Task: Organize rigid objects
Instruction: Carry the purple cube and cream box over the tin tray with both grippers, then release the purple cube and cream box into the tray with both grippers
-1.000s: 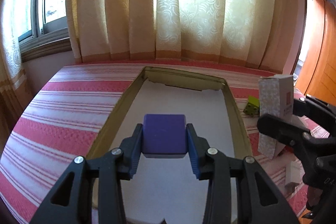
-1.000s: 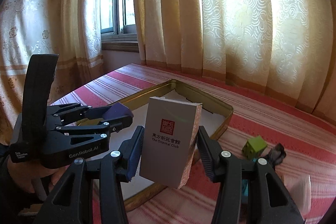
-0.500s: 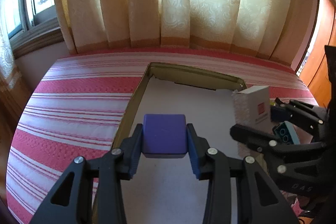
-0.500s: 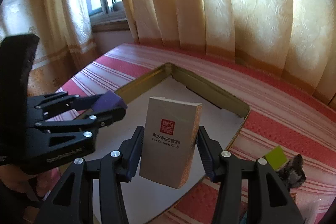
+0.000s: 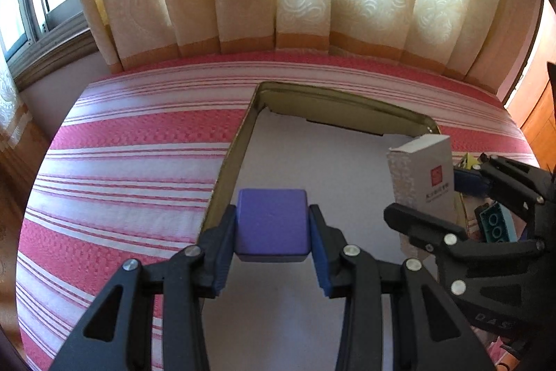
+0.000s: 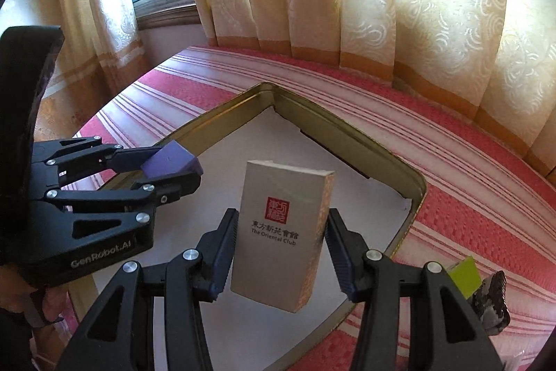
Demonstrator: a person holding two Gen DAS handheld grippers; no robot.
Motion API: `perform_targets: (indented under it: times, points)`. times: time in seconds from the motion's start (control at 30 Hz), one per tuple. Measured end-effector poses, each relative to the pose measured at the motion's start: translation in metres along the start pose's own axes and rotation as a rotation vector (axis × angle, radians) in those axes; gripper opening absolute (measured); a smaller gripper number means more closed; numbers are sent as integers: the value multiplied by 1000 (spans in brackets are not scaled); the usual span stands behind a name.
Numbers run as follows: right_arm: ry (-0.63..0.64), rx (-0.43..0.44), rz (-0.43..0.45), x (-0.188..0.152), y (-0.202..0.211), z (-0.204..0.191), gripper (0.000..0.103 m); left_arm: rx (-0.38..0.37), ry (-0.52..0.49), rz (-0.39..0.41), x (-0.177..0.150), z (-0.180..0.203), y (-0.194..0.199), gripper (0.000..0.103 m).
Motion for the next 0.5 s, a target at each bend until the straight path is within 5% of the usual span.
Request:
perform_targets:
  times: [0.23, 0.33, 0.5]
  points:
    - [-9, 1, -5, 1, -8, -2, 54, 17, 3, 12, 3, -2, 0, 39]
    - [-29, -4, 1, 1, -9, 0, 70, 25, 16, 35, 4, -4, 4, 48]
    - [-57, -8, 68, -12, 14, 3, 74, 13, 47, 134, -9, 3, 29, 85]
Point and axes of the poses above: each gripper's, at about its wrist camera, not at the fingertips, and y roughly against the way its jaws point, z to its right, x to its top, the point moved 1 cm from there along -y, roughly the way its jaws point, and after that the axes turned 5 degrees about y, right-handed, at the moved point
